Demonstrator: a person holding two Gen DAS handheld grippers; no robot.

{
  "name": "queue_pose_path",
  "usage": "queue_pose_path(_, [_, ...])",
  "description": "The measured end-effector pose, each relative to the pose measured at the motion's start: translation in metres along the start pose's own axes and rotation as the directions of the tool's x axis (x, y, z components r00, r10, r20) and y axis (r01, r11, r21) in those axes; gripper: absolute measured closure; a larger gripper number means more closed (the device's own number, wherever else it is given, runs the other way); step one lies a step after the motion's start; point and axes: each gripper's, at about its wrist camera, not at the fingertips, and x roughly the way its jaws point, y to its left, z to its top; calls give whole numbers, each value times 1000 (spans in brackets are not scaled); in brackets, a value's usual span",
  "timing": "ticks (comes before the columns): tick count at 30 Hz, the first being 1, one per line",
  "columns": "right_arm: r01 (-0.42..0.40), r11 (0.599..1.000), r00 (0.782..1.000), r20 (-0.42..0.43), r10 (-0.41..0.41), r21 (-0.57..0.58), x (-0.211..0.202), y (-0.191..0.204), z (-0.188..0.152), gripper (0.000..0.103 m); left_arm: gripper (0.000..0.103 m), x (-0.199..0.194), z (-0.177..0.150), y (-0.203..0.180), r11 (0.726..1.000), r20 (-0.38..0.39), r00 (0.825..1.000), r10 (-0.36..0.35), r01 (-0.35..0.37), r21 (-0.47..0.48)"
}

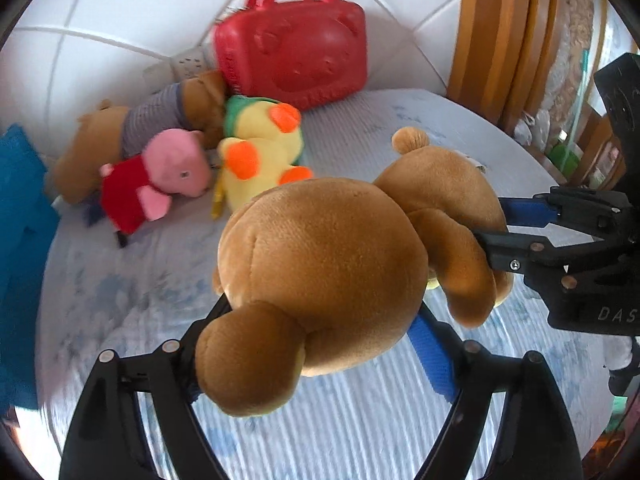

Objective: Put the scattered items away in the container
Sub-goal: 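Lift the brown teddy bear off the bed with both tools, then carry the teddy bear with both tools toward the blue crate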

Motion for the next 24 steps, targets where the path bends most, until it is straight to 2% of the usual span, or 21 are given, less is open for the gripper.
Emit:
queue_pose_path(9, [-76, 988, 997, 24, 80, -133, -17, 73, 1, 54, 20, -67, -37, 39, 992, 55, 994, 95, -89, -91])
queue_pose_path(18, [-145, 956, 988, 15, 153, -257, -26, 160, 0, 54, 20, -126, -87, 90, 967, 80, 978, 191, -173, -185])
queue_pose_path(24, [-168, 933, 984, 9, 180, -318, -24, 228, -4, 54, 20, -160, -129, 135, 950, 92, 971, 222, -194, -243])
